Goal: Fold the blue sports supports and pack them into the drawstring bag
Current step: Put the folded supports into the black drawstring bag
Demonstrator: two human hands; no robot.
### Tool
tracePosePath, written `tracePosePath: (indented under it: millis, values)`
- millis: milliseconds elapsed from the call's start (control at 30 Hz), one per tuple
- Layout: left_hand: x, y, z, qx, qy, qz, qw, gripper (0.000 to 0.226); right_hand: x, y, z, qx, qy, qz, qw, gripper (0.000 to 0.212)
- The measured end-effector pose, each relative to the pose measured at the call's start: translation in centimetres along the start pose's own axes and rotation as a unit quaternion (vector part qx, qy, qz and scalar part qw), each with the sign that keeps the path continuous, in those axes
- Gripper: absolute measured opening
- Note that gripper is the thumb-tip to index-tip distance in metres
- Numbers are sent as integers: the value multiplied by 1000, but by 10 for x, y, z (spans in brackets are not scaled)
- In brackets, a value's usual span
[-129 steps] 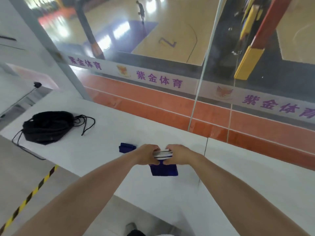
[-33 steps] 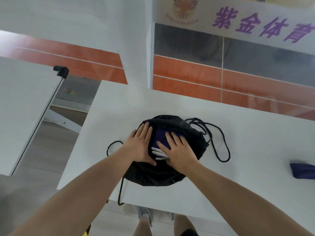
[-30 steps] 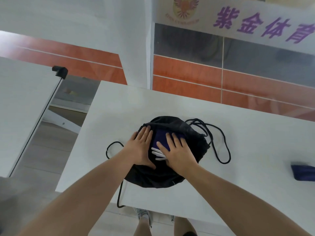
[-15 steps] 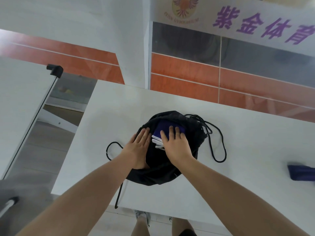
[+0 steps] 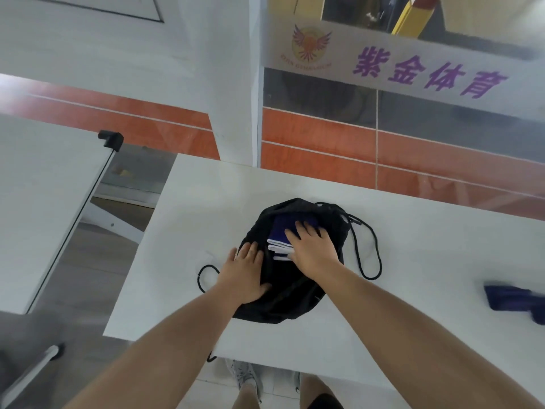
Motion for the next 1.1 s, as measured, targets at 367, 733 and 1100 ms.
tracePosePath:
  millis: [367,733,1100]
  values:
    - [147,1,120,-160,-74,120,977,24,89,120,146,-187,-43,81,978,26]
    - [171,-40,336,-205,-122,101,966,49,31,250,347,-305,-127,58,942,12]
    - [85,-119,547,-116,91,22,989,44,-93,349,551,-283,-108,37,952,36]
Point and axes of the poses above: each hand's wrist, its own y-axis away from the middle knuckle, its own x-axis out of the back of the hand, z = x × y, the point moved 9 cm from there along -y, towards the middle knuckle, and after that the axes turned 9 degrees about z, right-handed, at the moved point
